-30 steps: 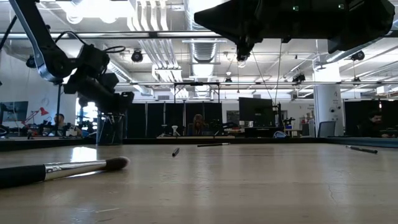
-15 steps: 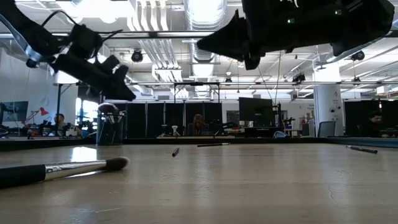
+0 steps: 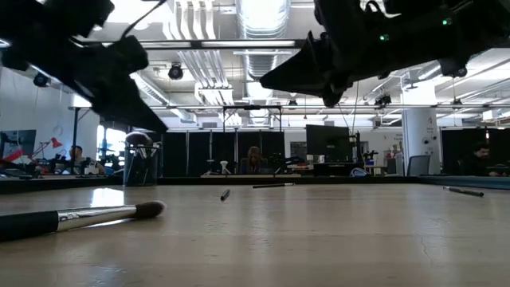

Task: Put items in baskets/containers
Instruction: Put the powder brush into the holder

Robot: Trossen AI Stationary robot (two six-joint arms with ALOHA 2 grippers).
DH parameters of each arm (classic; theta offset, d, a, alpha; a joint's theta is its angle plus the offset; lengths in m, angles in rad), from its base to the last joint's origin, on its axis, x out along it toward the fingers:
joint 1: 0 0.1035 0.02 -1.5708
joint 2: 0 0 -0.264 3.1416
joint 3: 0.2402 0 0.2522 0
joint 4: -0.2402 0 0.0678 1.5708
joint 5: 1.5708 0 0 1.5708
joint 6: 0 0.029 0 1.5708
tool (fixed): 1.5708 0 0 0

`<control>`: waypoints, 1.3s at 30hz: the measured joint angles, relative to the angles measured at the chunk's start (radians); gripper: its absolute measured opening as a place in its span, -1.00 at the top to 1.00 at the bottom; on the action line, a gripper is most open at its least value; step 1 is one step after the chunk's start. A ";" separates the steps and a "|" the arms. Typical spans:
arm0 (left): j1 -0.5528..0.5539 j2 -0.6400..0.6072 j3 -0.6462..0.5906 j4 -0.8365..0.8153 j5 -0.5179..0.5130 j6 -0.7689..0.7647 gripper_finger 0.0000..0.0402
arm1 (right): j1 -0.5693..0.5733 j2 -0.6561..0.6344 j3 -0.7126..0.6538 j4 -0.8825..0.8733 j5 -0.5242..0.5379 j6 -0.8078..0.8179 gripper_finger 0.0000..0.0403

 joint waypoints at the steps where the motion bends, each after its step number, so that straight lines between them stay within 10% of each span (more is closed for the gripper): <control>1: -0.048 0.015 0.000 -0.001 -0.008 -0.057 0.94 | 0.010 0.000 -0.004 -0.003 0.012 0.001 0.96; 12: -0.259 0.267 0.267 -0.334 0.003 -0.463 0.97 | 0.107 0.000 -0.031 -0.004 0.181 -0.008 0.96; 24: -0.256 0.614 0.672 -0.605 0.226 -0.601 0.55 | 0.116 0.000 -0.031 -0.003 0.185 -0.026 0.96; 39: -0.283 0.808 0.858 -0.710 0.273 -0.680 0.25 | 0.116 0.000 -0.033 -0.007 0.189 -0.027 0.96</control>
